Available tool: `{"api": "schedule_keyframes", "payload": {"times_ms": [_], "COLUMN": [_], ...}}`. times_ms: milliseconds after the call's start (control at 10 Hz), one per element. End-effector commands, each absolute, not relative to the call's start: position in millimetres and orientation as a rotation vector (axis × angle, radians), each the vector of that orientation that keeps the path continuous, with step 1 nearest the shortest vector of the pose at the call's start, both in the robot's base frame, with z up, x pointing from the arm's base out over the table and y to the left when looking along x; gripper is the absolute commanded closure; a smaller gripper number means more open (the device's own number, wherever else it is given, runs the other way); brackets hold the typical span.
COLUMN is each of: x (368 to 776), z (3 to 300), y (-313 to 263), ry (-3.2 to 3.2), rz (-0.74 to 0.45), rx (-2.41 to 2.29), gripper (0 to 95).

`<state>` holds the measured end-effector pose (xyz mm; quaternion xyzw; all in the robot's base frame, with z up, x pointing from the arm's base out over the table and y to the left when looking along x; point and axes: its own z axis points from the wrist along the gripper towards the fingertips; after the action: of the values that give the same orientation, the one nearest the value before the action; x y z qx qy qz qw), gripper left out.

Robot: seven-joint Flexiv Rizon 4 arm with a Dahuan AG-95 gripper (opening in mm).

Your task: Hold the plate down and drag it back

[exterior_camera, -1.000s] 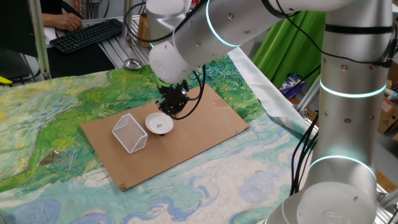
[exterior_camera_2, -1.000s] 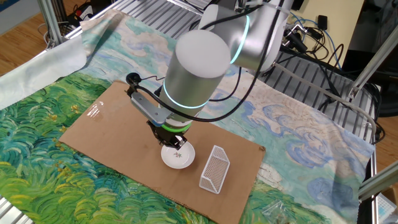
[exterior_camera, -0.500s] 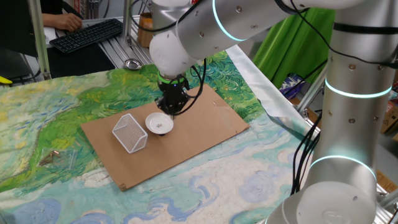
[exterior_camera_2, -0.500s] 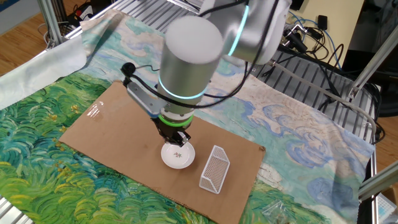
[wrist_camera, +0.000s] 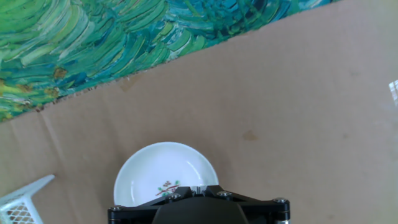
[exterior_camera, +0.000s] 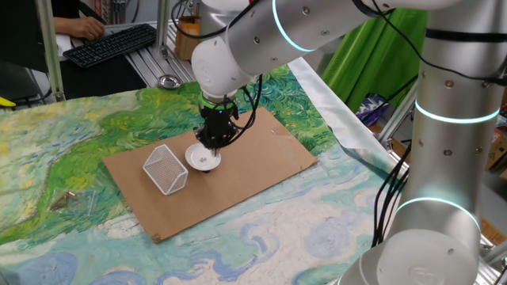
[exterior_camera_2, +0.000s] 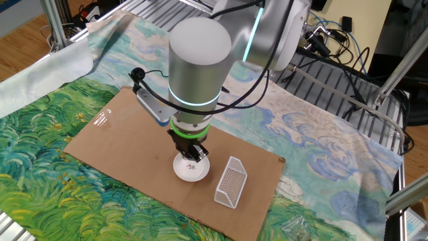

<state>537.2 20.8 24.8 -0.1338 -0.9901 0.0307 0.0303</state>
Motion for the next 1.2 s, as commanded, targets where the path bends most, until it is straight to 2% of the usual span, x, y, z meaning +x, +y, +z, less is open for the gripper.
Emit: {"api": "schedule_keyframes", "payload": {"times_ms": [100, 900, 1000, 1200], "x": [537.3, 537.7, 537.3, 536.5], "z": [21.9, 15.8, 15.7, 16.3], "y": [23.2, 26.3, 27.2, 29.1], "ry": [-3.051, -3.049, -3.047, -3.045], "rz": [0.082, 0.077, 0.072, 0.074], "rx": [-0.427, -0.448, -0.445, -0.459], "gripper": [95.0, 95.0, 76.0, 76.0]}}
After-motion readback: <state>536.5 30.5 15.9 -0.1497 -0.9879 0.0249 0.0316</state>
